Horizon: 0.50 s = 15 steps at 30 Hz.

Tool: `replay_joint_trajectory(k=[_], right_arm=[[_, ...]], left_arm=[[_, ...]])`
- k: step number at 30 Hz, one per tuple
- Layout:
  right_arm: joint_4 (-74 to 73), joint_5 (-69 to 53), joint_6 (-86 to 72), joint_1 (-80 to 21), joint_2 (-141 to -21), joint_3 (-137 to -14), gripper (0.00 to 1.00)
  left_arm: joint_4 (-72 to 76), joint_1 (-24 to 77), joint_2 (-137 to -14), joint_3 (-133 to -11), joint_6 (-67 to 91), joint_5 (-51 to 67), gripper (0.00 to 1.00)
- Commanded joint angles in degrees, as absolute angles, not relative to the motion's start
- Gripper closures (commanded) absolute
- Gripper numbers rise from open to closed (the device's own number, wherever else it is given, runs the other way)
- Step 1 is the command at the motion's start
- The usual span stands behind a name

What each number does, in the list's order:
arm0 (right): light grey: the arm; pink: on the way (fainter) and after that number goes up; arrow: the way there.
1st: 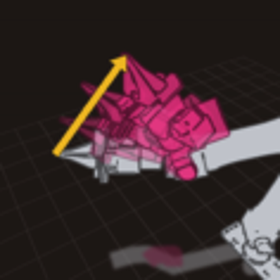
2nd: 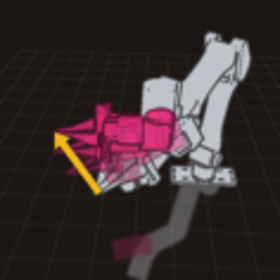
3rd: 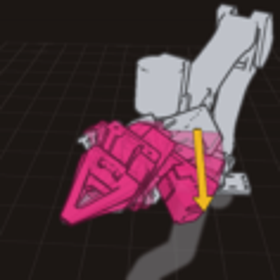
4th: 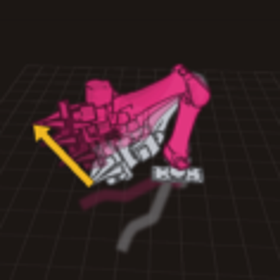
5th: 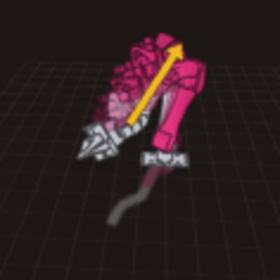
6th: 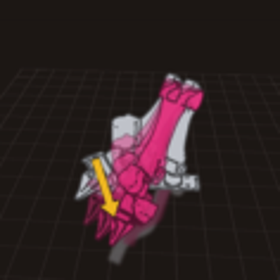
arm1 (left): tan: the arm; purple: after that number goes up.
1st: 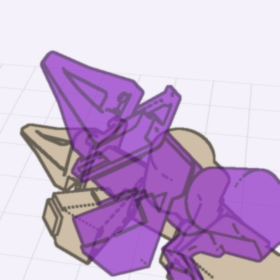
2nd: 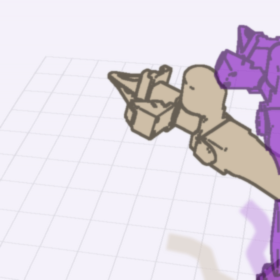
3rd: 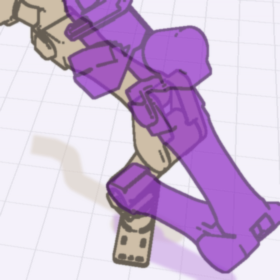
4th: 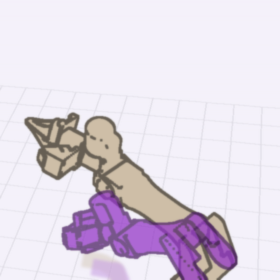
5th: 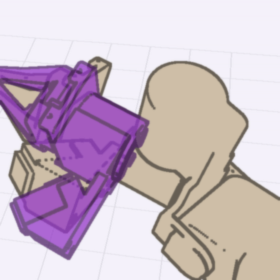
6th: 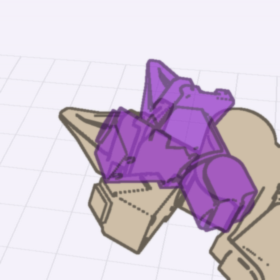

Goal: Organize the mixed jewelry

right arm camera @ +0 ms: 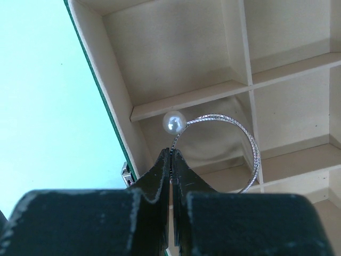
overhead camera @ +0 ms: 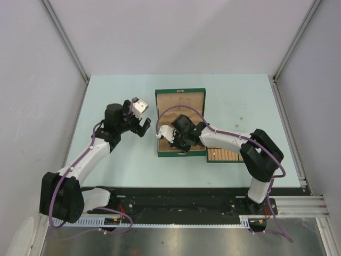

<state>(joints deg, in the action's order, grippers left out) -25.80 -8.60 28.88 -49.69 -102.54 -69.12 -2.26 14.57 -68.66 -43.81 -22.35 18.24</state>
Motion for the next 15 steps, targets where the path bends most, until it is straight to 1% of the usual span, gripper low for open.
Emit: replay_joint_trajectory(k=[1,11,15], right_arm=[[-31.3,-14.7,29.7,-51.2,-101.7,-70.0,1.00],[-31.4,-17.4,30.5,-49.8,-101.3,-70.0,1.00],[-31.4,-17.5,31.3,-49.0,-101.3,-70.0,0.91]], left_arm=[[-2.0,14.0,-67.9,-44.2,-20.8,19.4,0.00],[-2.1,14.0,-67.9,-44.3,-20.9,19.3,0.00],[-2.3,14.0,-67.9,-44.5,-20.9,19.4,0.00]])
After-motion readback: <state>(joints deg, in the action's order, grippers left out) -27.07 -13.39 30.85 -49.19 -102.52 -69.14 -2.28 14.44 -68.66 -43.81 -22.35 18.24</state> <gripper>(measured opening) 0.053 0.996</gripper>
